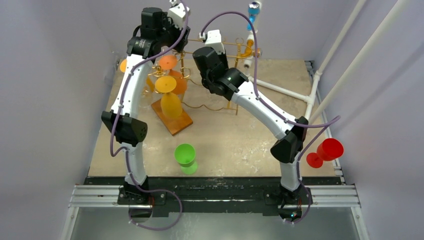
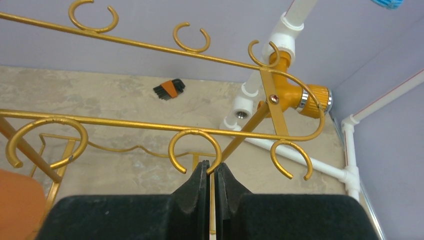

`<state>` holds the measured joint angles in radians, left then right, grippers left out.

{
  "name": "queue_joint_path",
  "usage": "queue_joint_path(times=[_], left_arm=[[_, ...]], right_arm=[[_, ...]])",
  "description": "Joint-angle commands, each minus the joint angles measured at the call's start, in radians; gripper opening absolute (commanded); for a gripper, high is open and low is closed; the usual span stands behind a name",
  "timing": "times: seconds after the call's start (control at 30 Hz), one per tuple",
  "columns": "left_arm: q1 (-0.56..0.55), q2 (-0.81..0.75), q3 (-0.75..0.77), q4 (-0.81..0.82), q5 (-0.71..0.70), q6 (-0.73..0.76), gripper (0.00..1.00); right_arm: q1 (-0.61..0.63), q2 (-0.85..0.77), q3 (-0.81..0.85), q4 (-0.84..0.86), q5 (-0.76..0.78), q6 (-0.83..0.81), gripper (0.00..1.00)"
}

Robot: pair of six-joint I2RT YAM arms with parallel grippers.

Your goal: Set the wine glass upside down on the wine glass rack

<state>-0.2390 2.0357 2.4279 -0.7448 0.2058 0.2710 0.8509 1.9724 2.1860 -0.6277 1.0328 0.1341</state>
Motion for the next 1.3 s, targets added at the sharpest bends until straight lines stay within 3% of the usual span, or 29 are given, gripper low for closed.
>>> queue_joint_path(times=[0.0, 0.63, 1.0, 1.27], left_arm=[[-0.039, 0.026, 0.056, 0.024, -0.066, 0.062, 0.52], [-0.112, 0.090, 0.073, 0.091, -0.093, 0.077, 0.44], [-0.117, 0.047, -0.007, 0.086, -0.001, 0.030, 0.41], [-0.127, 0.013, -0.041, 0.024, 0.082, -0.006, 0.40]], right_arm=[[-0.013, -0.081, -0.060, 0.020, 0.021, 0.013, 0.00], [0.042, -0.164, -0.169, 0.020, 0.028, 0.038, 0.00], [-0.059, -0.380, -0.395, 0.143, 0.042, -0.058, 0.00], [-0.101, -0.475, -0.528, 0.147, 0.038, -0.041, 0.00]])
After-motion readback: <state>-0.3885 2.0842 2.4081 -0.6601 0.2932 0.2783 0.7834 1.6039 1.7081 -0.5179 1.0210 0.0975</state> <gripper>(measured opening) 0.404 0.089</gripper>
